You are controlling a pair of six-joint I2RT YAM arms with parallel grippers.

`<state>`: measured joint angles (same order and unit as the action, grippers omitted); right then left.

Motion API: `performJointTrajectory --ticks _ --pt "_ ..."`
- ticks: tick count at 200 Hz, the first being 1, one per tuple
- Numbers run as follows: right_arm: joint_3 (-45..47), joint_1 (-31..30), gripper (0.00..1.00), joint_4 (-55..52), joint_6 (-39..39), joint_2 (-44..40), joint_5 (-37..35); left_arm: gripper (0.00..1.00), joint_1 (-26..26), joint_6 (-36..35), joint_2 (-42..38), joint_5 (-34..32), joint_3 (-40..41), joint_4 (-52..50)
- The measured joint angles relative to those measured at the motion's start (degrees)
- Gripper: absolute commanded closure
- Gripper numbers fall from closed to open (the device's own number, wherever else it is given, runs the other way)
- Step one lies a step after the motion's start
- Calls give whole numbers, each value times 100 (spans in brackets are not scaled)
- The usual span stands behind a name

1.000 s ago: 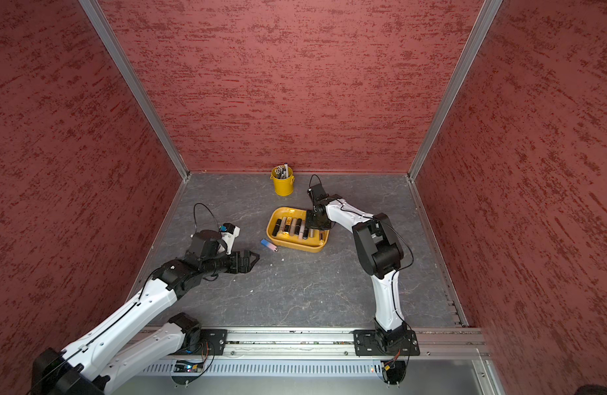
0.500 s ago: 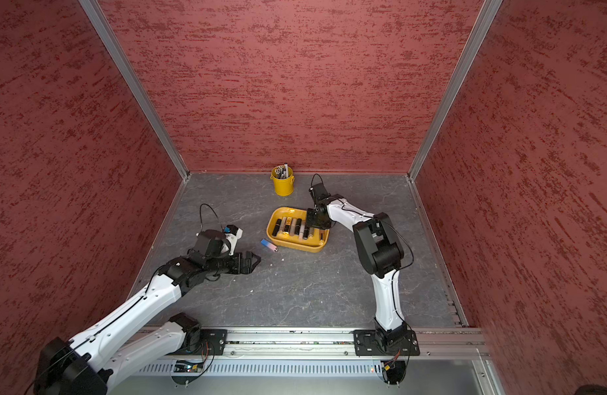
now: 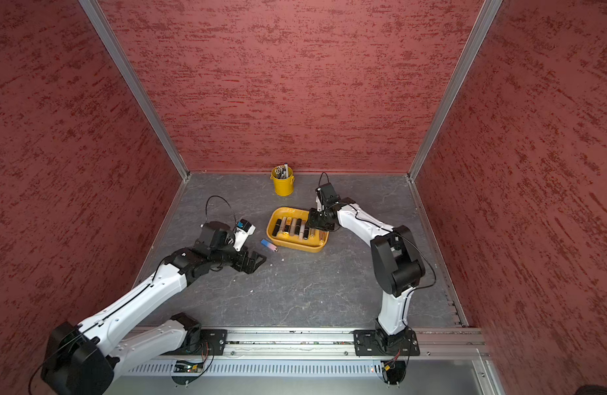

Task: Put the lipstick into the storage box
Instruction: Place the lipstick in the storage box, then pick up the lipstick at the center of the board.

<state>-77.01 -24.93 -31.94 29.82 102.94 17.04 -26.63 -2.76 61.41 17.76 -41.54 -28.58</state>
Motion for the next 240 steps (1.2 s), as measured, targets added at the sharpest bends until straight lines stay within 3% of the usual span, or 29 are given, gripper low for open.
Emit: performJointTrajectory --ticks 66,115,174,240 --pt "949 -48 61 199 0 -1377 391 0 431 -2826 1624 341 -634 -315" --pt "1237 -52 60 271 22 -1912 496 0 782 -4271 2175 601 -787 -232" --pt "1329 -52 60 299 37 -2079 531 0 785 -5021 2855 636 -710 525" --pt "1329 -52 60 299 39 -2173 531 0 815 -5237 3410 619 -890 859"
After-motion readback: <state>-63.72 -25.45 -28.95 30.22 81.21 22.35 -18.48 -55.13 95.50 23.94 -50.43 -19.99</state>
